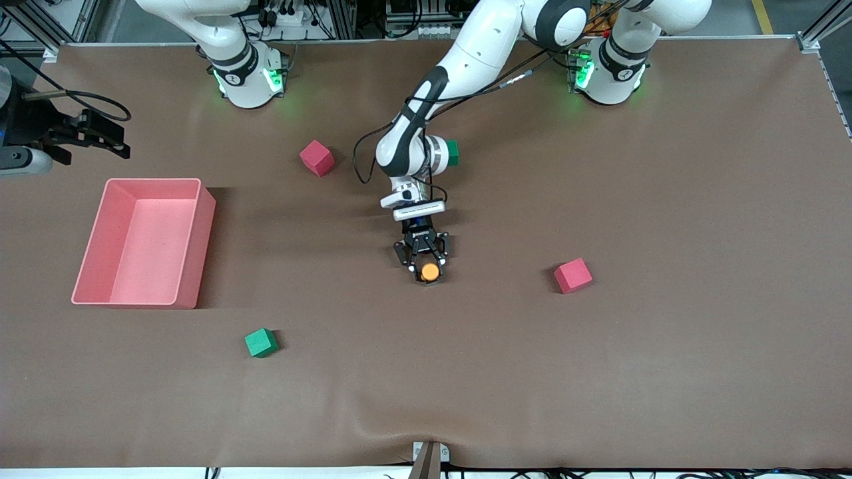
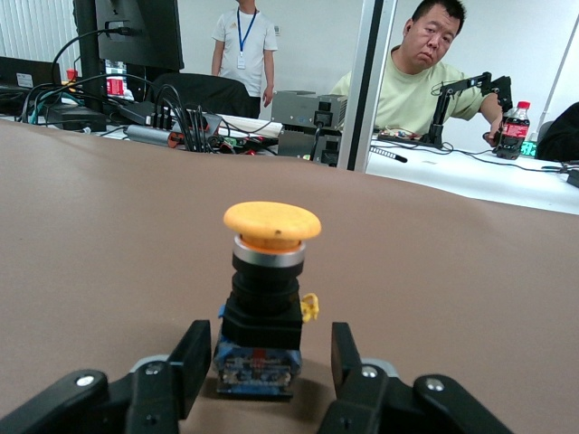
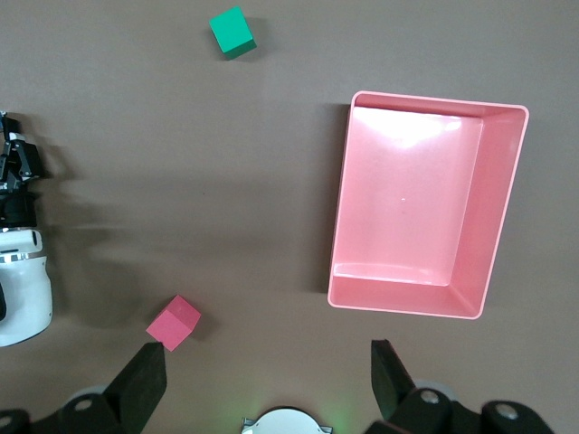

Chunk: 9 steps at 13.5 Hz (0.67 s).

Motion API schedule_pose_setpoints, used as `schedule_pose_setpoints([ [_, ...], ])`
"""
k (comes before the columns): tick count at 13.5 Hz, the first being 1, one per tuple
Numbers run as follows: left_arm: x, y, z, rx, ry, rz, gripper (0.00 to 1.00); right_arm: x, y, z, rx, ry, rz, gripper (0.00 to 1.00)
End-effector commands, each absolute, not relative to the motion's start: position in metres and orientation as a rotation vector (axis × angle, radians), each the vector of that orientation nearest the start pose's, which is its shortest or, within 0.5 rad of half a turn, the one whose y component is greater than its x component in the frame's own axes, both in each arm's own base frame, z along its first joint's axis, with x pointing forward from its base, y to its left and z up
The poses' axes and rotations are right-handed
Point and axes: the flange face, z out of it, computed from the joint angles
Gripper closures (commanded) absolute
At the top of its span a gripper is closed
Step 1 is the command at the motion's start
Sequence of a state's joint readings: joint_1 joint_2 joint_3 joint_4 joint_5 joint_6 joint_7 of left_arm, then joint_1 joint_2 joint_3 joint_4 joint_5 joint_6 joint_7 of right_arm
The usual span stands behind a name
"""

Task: Place and upright button with both arms
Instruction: 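Lower the button upright onto the table and open the left gripper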

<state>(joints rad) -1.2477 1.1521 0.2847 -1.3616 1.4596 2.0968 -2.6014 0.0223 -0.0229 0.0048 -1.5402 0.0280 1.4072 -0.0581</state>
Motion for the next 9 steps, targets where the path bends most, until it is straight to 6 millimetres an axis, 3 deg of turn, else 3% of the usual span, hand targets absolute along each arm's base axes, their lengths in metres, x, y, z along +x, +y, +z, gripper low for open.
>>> schedule_pose_setpoints([
  [1, 0.409, -0.582, 0.055, -2.403, -0.417, -1.972, 0.31, 0.528, 0.019, 0.637, -3.125, -0.124, 0.166, 0.0],
  [2, 0.409, -0.586, 0.063, -2.405, -0.42, -1.974, 0.16, 0.528, 0.018, 0.637, -3.125, -0.121, 0.166, 0.0],
  [4, 0.401, -0.602, 0.09, -2.44, -0.434, -1.96, 0.0, 0.529, 0.016, 0.637, -3.125, -0.114, 0.166, 0.0],
  [5, 0.403, -0.609, 0.111, -2.449, -0.457, -1.938, 0.0, 0.529, 0.017, 0.637, -3.125, -0.117, 0.166, 0.0],
  [7, 0.402, -0.612, 0.126, -2.457, -0.462, -1.829, 0.0, 0.529, 0.017, 0.637, -3.125, -0.119, 0.168, 0.0],
  [9, 0.402, -0.622, 0.167, -2.489, -0.49, -1.747, 0.0, 0.529, 0.017, 0.637, -3.125, -0.117, 0.168, 0.0],
])
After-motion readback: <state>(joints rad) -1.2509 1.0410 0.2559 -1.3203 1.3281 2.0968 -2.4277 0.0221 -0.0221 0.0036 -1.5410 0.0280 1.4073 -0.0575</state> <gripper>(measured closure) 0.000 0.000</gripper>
